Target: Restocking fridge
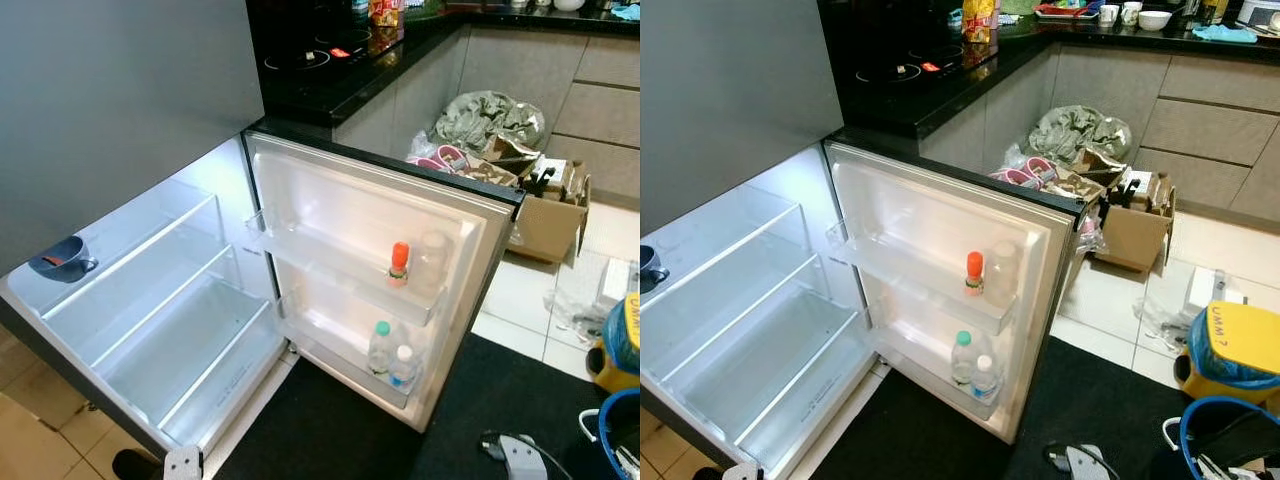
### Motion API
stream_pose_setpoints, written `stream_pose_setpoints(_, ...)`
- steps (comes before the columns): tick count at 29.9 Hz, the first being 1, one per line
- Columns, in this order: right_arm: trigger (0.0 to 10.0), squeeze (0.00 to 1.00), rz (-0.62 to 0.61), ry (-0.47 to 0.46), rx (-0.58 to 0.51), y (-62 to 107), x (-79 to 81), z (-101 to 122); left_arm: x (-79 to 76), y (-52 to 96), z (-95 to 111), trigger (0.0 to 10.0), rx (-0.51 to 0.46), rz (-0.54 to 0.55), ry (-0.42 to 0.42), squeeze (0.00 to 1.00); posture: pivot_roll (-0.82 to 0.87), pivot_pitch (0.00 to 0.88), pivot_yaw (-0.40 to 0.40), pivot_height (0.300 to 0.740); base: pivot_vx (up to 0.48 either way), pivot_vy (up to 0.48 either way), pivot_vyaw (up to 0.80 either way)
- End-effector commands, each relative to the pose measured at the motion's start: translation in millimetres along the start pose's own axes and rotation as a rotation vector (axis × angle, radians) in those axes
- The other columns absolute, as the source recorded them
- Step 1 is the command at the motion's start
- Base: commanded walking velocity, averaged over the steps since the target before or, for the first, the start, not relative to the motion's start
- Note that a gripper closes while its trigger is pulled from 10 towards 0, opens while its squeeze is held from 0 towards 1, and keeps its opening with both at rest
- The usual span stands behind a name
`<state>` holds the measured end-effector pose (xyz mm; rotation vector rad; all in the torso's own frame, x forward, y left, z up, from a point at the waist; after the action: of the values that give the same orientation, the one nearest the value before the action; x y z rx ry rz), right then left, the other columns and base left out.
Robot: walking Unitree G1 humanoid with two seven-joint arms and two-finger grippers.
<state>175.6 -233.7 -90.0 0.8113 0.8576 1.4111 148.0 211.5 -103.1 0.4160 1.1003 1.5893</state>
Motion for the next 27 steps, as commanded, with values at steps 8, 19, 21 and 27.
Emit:
stream_pose_setpoints(8, 10.0, 0.0, 0.027, 0.054, -0.001, -1.0, 5.3, 2, -2.4, -2.1, 2, 10.0, -0.004, 0.041, -0.029, 0.0, -0.08, 0.008, 0.003, 0.74, 0.0, 0.0, 0.0)
stream_pose_setpoints(19, 10.0, 0.0, 0.031, 0.027, 0.056, -1.1, 14.9, -19, 11.5, 4.5, -9, 10.0, 0.029, 0.069, -0.069, 0.0, -0.04, 0.033, 0.053, 0.74, 0.0, 0.0, -0.07)
stream_pose_setpoints(21, 10.0, 0.0, 0.02, 0.032, 0.08, 0.0, 14.6, -28, 16.1, 6.7, -14, 10.0, 0.05, 0.085, -0.094, 0.0, -0.03, 0.029, 0.043, 0.74, 0.0, 0.0, -0.76)
stream_pose_setpoints(27, 10.0, 0.0, 0.006, 0.033, 0.099, 3.2, 6.5, -37, 12.9, 5.0, -6, 10.0, 0.02, 0.057, -0.089, 0.0, -0.02, 0.029, 0.046, 0.74, 0.0, 0.0, -0.63)
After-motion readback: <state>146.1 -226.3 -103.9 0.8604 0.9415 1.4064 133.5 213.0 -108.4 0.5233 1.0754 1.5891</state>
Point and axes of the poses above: a point about 5 cm out from each wrist's last joint towards the gripper, its own y axis pointing back from the gripper into the wrist, its own z axis along the axis of the wrist's last joint, x = y × z, the point moved 1 cm from there along -y, pointing out of the wrist towards the gripper, and after that the axes turned 2 degrees about y, right-handed, at the moved point
